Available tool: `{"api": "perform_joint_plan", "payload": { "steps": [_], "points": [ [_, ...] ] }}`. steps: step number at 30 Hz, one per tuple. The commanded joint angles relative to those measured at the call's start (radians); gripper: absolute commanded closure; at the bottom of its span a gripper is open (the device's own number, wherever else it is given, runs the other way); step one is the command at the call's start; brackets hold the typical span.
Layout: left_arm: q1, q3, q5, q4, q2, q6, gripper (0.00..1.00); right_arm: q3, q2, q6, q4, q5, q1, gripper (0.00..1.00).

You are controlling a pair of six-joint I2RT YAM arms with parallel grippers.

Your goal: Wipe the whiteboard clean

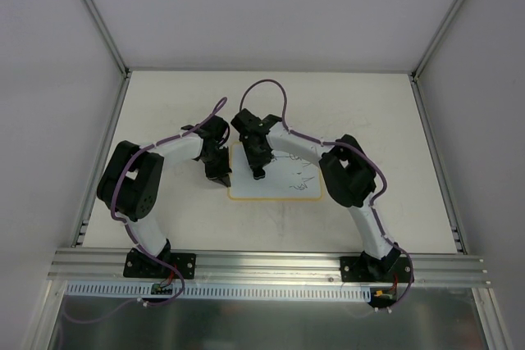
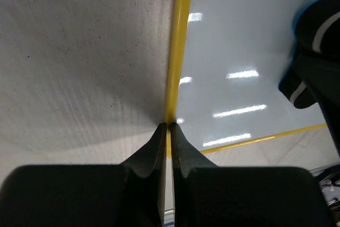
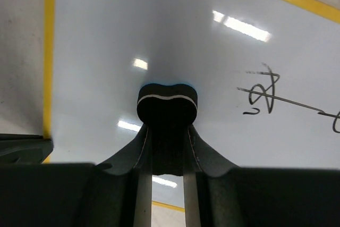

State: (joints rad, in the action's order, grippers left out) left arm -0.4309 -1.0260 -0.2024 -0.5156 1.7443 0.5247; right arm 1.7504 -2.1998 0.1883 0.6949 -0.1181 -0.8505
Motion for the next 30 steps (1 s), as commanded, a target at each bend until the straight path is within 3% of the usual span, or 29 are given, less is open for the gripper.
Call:
{"api": "perform_joint_plan", "payload": {
  "steps": [1,7,14,26,29,30],
  "points": [
    [-0.005,0.024,0.075,-0.026,0.034,-0.017,1.00,0.032,-0.058,-0.006,0.052,0.074,-0.036,1.00],
    [-0.003,0.038,0.078,-0.026,0.031,-0.012,1.00,-0.067,0.008,0.016,0.069,-0.035,0.056,1.00],
    [-0.005,0.058,0.081,-0.026,0.024,-0.009,1.00,-0.216,0.087,0.040,0.069,-0.066,0.280,1.00],
    [-0.008,0.073,0.035,-0.026,-0.037,0.017,1.00,-0.350,0.146,-0.003,-0.006,0.011,0.288,1.00],
    [-0.008,0.066,0.037,-0.026,-0.065,0.023,0.88,-0.394,0.169,-0.009,-0.029,0.021,0.275,1.00],
    [-0.006,0.043,0.038,-0.027,-0.066,0.020,0.79,-0.407,0.178,-0.010,-0.035,0.024,0.275,1.00]
  ]
}}
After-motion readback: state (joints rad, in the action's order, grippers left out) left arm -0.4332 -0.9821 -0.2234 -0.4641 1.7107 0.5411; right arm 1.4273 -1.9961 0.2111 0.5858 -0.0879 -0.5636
